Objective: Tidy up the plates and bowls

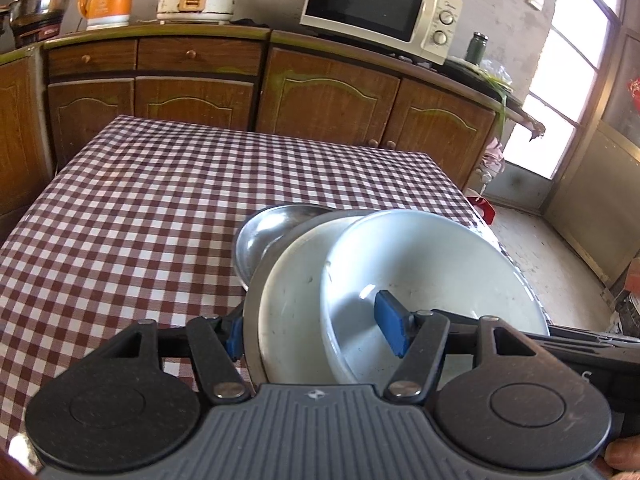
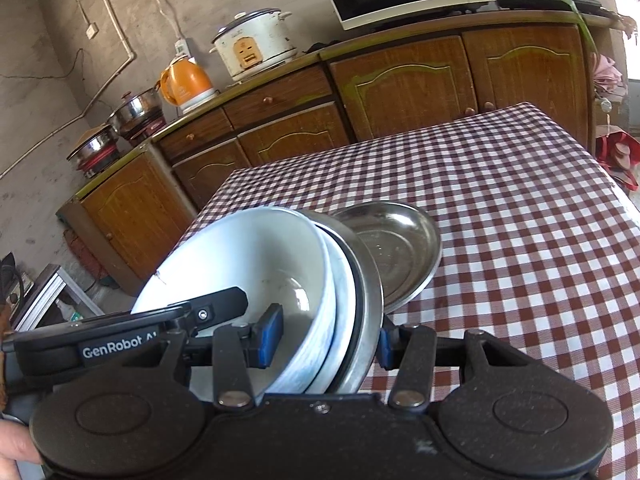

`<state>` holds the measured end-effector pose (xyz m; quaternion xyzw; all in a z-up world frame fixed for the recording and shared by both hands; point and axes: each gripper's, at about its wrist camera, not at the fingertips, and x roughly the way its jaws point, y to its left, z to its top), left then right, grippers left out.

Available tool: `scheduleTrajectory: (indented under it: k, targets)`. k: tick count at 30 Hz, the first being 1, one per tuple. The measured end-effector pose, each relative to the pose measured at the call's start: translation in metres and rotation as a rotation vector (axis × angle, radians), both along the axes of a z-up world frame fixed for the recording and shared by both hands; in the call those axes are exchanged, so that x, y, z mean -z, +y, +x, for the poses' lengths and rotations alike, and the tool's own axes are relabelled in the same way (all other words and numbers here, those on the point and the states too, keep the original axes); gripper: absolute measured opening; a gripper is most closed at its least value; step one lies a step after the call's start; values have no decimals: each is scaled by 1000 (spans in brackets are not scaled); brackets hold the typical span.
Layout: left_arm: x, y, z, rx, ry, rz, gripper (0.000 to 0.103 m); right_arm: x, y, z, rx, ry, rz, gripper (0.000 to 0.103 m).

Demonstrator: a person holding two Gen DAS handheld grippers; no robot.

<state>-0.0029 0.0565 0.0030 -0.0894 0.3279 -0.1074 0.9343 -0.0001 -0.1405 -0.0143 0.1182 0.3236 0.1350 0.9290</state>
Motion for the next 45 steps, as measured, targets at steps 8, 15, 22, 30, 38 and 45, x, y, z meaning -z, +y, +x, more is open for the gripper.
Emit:
scheduleTrajectory:
  k: [8, 15, 22, 30, 38, 45]
  targets:
    - [-2, 11, -1, -34, 8, -3, 65, -1, 14, 6, -34, 7, -5, 56]
    - [-3, 12, -1, -37, 6, -2, 65, 0, 17, 8, -43, 6, -5, 56]
    - [-2, 9, 1, -32, -4, 3, 65, 1, 11, 9, -37, -2, 0, 56]
    - [-1, 9, 5, -27, -7, 3, 65, 1, 10, 7, -33, -8, 4, 56]
    - [3, 11, 11, -16, -2, -3, 65, 1, 10, 7, -23, -8, 1, 56]
    - [3, 11, 15, -6, -4, -4, 65, -1, 11, 8, -14, -7, -2, 56]
